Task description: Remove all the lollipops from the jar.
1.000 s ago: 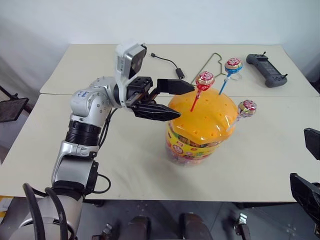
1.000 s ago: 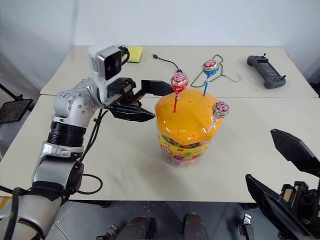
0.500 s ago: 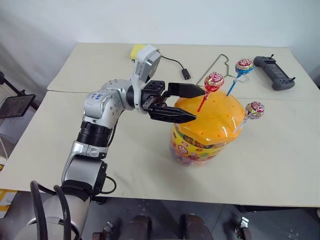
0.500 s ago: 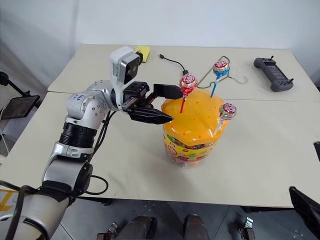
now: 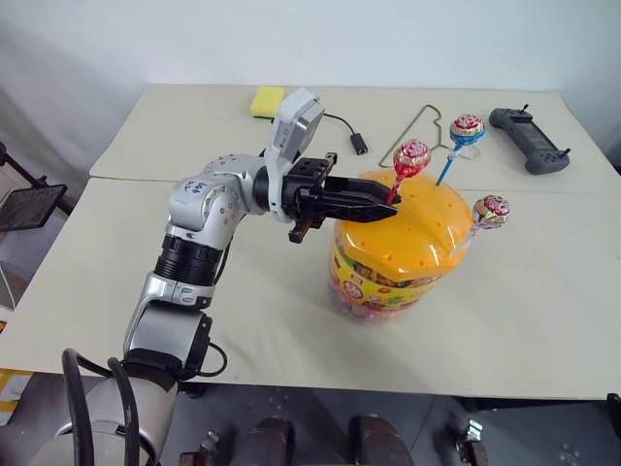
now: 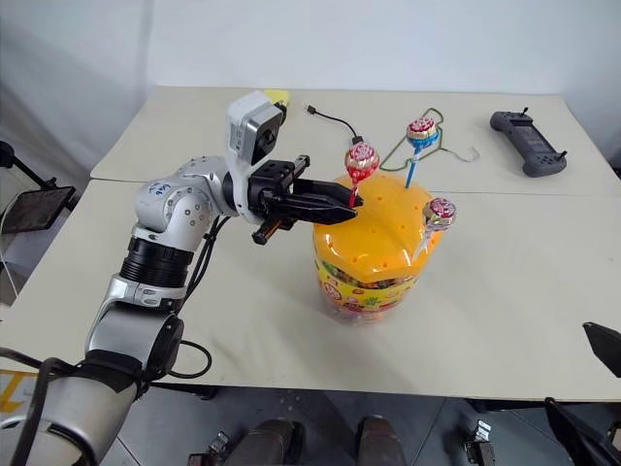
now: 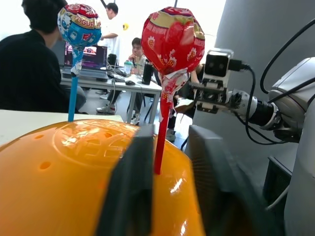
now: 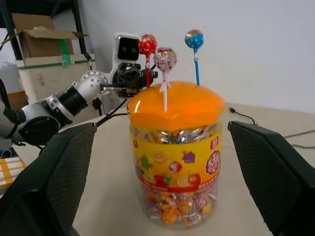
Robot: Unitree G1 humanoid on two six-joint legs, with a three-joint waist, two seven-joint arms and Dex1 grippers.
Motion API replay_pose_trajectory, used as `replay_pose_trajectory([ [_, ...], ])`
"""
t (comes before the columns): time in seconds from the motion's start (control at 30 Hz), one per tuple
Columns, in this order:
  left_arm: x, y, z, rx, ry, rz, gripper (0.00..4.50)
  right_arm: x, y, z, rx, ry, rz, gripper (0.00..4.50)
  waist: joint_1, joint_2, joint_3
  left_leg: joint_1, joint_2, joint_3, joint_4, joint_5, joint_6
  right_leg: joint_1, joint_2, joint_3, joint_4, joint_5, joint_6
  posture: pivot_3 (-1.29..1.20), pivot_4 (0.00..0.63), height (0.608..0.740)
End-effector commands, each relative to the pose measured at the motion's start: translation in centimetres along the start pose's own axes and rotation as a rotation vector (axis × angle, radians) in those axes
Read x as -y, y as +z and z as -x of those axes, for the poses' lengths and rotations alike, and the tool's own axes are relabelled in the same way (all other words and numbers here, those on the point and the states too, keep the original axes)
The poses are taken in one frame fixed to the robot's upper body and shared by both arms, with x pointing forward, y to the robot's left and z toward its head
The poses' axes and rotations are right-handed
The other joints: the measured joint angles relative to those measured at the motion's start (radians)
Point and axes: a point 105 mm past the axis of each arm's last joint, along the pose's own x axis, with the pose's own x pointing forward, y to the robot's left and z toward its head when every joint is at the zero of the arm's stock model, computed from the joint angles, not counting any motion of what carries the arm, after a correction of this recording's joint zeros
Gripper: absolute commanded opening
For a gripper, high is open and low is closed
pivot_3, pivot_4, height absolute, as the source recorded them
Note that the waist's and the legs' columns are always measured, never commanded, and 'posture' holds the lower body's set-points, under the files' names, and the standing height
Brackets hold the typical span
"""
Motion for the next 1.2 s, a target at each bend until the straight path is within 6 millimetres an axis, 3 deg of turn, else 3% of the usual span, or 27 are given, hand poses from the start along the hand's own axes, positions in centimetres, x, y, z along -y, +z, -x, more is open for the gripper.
replay_pose_trajectory([
  [0.03,0.3,2.5,0.4,0.107,0.01,-0.028,0.01,-0.6,0.5,-1.0,0.035,0.055,-0.001,4.5,-0.003,0.0,0.0,0.0,0.0,0.0,0.0,0.0,0.0,0.0,0.0,0.0,0.0,0.0,0.0,0.0,0.15,0.74],
  [0.2,0.6,7.6,3.1,0.424,0.034,0.078,0.01,-1.5,0.9,-3.1,0.067,0.215,-0.065,4.5,-0.004,0.0,0.0,0.0,0.001,0.0,0.002,0.0,-0.001,-0.001,0.0,0.0,0.001,0.0,0.0,0.0,0.15,0.74],
  [0.33,-0.1,8.7,6.6,0.505,0.238,0.082,0.01,-1.5,0.4,-4.5,0.049,0.351,-0.081,4.5,-0.003,0.0,0.0,0.0,0.0,0.0,0.003,-0.001,-0.001,0.0,0.0,0.0,0.002,0.0,0.0,0.0,0.15,0.74],
  [0.4,-0.8,6.9,9.6,0.384,0.462,0.045,0.01,-1.7,-0.3,-5.3,0.006,0.458,-0.071,4.5,-0.006,0.0,0.0,0.0,0.001,0.0,0.003,-0.001,-0.001,-0.001,0.0,0.0,0.003,0.0,0.0,0.0,0.15,0.74],
  [0.53,-0.2,0.6,17.2,0.009,0.903,0.08,0.01,-1.5,-1.8,-6.6,-0.066,0.639,-0.024,4.5,-0.027,0.001,0.0,0.004,0.0,0.0,0.002,-0.002,-0.002,-0.002,0.002,0.003,0.004,0.0,0.0,0.0,0.15,0.74],
  [0.63,3.6,-3.6,22.6,-0.149,1.141,0.204,0.01,-0.8,-2.9,-7.2,-0.092,0.711,-0.007,4.5,-0.026,0.0,0.0,0.003,0.001,-0.002,0.002,-0.002,-0.003,-0.003,0.002,0.002,0.007,0.0,0.0,0.0,0.15,0.74],
  [0.7,6.4,-6.3,24.8,-0.268,1.248,0.29,0.01,-0.6,-3.5,-7.2,-0.111,0.737,-0.005,4.5,-0.025,0.0,0.0,0.001,0.001,-0.005,0.003,-0.003,-0.003,-0.004,0.0,0.002,0.008,0.0,-0.001,0.0,0.15,0.74],
  [0.93,13.5,-11.3,29.5,-0.352,1.562,0.47,0.01,1.0,-5.6,-8.3,-0.208,0.727,-0.027,4.5,0.005,0.0,0.0,0.0,0.001,-0.008,0.005,-0.004,-0.002,0.0,-0.001,0.005,0.0,0.002,-0.004,0.0,0.15,0.74],
  [1.0,15.5,-13.3,29.0,-0.419,1.551,0.536,0.01,1.7,-5.9,-9.1,-0.197,0.686,-0.047,4.5,0.002,-0.001,0.0,0.0,0.002,-0.008,0.004,-0.005,-0.002,0.0,-0.002,0.005,0.0,0.002,-0.004,0.0,0.15,0.74],
  [1.2,16.3,-13.8,30.4,-0.463,1.613,0.491,1.56,2.8,-5.6,-10.8,-0.171,0.613,-0.038,4.5,-0.003,0.006,-0.004,0.002,0.005,-0.004,0.002,-0.005,-0.004,-0.001,-0.002,0.005,0.0,0.002,-0.005,0.0,0.15,0.74],
])
